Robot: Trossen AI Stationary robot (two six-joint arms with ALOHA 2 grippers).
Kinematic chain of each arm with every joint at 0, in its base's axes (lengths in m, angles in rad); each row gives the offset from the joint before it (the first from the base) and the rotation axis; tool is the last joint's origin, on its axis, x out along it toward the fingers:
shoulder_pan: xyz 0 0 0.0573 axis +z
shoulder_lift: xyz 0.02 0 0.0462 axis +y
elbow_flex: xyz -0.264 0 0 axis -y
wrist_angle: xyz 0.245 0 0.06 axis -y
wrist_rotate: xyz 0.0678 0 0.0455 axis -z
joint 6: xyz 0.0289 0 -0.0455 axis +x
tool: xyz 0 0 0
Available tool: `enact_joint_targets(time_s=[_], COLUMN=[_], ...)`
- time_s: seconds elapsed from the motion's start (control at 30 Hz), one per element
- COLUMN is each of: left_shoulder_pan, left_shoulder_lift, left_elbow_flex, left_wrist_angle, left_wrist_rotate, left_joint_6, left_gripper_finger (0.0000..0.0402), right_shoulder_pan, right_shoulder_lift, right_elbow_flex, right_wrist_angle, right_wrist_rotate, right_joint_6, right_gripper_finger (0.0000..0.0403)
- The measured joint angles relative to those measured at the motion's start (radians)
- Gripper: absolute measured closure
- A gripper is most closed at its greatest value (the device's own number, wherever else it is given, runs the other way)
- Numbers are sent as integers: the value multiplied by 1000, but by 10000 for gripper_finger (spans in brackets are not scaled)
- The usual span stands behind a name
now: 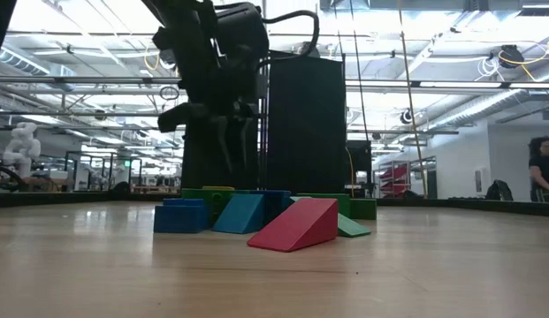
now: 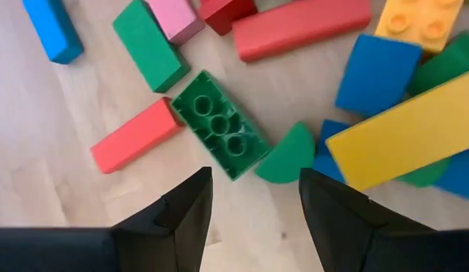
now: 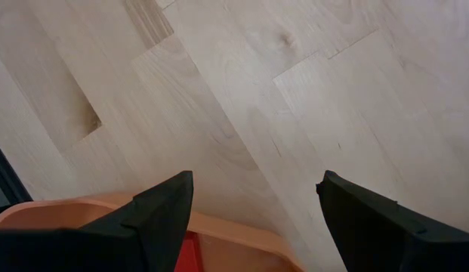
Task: Sort blocks by size
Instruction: Put the green semicircle block into the black bin
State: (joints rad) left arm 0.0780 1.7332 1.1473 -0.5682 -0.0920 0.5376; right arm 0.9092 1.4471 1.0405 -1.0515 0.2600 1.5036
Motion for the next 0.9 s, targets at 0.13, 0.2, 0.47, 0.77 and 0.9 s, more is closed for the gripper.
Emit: enact_joint_targets(time_s=[0.13,0.2,0.47,0.77,0.9], left_shoulder_pan=[1,-4,-21,-24,-40], left_shoulder_lift=[0,0,30,131,135], left_elbow_flex=[0,0,-1,-1,-2], left_wrist_angle=[-11,-17,-18,-17,-13], left_wrist_rotate=[2,4,12,-25,-46], left_joint_6=[79,132,297,341,341], left_gripper_finger=[204,204,204,204,229], right_shoulder_pan=[0,0,0,0,0], right_shoulder_lift=[0,0,0,0,0], right_elbow_flex=[0,0,0,-1,-1], right_wrist_angle=[0,0,1,4,4], right_wrist_rotate=[0,0,0,0,0], right_joint_6=[0,1,2,10,20], right_gripper_finger=[126,126,126,126,126])
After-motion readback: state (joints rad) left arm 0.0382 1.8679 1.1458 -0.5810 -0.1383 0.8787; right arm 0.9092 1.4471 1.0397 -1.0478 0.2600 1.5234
